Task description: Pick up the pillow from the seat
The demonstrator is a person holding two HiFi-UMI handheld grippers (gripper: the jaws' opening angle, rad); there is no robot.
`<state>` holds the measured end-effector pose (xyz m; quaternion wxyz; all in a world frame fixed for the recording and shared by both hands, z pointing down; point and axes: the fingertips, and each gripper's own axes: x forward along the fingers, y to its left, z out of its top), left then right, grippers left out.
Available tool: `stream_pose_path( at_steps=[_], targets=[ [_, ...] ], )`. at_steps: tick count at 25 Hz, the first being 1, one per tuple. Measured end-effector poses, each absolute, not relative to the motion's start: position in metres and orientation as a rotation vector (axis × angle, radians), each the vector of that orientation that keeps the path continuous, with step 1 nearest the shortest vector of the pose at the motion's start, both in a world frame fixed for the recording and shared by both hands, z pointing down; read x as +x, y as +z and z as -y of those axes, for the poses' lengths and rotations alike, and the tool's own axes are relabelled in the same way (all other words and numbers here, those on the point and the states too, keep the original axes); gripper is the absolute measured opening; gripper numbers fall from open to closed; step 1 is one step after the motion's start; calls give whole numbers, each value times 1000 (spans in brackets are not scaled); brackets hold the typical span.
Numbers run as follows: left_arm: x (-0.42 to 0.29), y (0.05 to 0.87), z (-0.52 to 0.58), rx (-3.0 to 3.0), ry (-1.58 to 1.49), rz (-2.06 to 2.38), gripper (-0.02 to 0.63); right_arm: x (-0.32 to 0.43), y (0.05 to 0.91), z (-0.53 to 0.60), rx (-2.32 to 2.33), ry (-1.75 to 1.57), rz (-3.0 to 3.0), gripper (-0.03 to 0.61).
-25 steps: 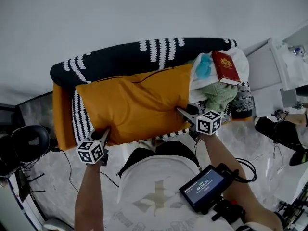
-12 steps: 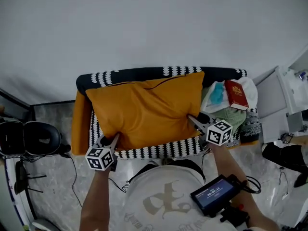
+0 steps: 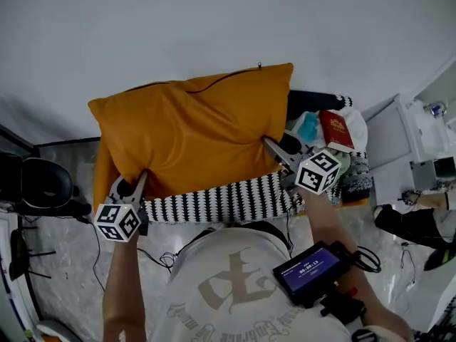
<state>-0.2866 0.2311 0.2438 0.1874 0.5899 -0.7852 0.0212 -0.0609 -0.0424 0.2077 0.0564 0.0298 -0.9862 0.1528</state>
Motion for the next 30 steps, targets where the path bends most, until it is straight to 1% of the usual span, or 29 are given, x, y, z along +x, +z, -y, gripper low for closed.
stream_pose_path(
  at_steps=[5,23,30],
  targets=[
    [-281,217,-240,1696,35,2272,146,-52,182,31,74,396,3038,160],
    [-287,216,-221,1746,24,2240,146,-45,190,39,144,421,3034,161],
    [-280,214,-214,1748,25,2233,146,-37,190,46,142,429,3033,161]
  ],
)
